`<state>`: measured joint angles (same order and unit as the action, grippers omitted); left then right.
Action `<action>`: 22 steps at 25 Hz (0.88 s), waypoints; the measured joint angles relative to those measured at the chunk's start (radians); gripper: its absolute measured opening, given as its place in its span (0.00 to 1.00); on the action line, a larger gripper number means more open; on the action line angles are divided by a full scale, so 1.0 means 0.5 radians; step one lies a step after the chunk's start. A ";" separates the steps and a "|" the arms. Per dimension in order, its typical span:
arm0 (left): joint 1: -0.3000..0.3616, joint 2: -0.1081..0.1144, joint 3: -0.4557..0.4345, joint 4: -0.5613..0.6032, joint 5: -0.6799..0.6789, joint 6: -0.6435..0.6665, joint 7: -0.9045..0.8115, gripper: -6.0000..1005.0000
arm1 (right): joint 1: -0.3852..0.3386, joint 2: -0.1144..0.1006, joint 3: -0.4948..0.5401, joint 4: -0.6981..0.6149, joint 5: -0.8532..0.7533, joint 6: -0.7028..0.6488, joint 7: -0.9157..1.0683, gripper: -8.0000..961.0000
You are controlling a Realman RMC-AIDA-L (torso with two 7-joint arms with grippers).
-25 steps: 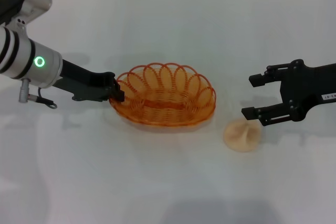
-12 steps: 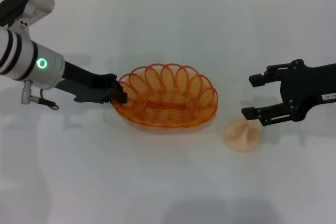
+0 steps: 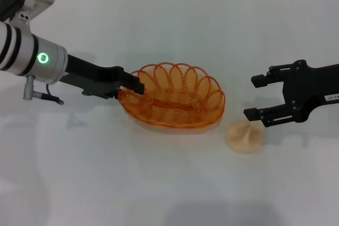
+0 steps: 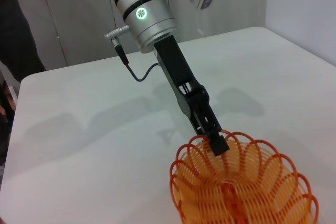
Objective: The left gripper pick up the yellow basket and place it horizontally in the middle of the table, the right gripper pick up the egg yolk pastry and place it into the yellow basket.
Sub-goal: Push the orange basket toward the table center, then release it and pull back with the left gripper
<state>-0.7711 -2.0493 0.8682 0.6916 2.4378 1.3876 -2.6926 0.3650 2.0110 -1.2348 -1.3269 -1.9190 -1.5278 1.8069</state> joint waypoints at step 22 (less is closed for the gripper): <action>0.309 0.066 -0.004 0.732 -0.493 0.084 0.219 0.87 | -0.001 0.000 0.003 -0.007 0.000 0.012 0.019 0.80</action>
<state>-0.6167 -2.0162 0.8665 1.0578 2.1914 1.4296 -2.5833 0.3644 2.0111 -1.2332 -1.3303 -1.9187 -1.5216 1.8163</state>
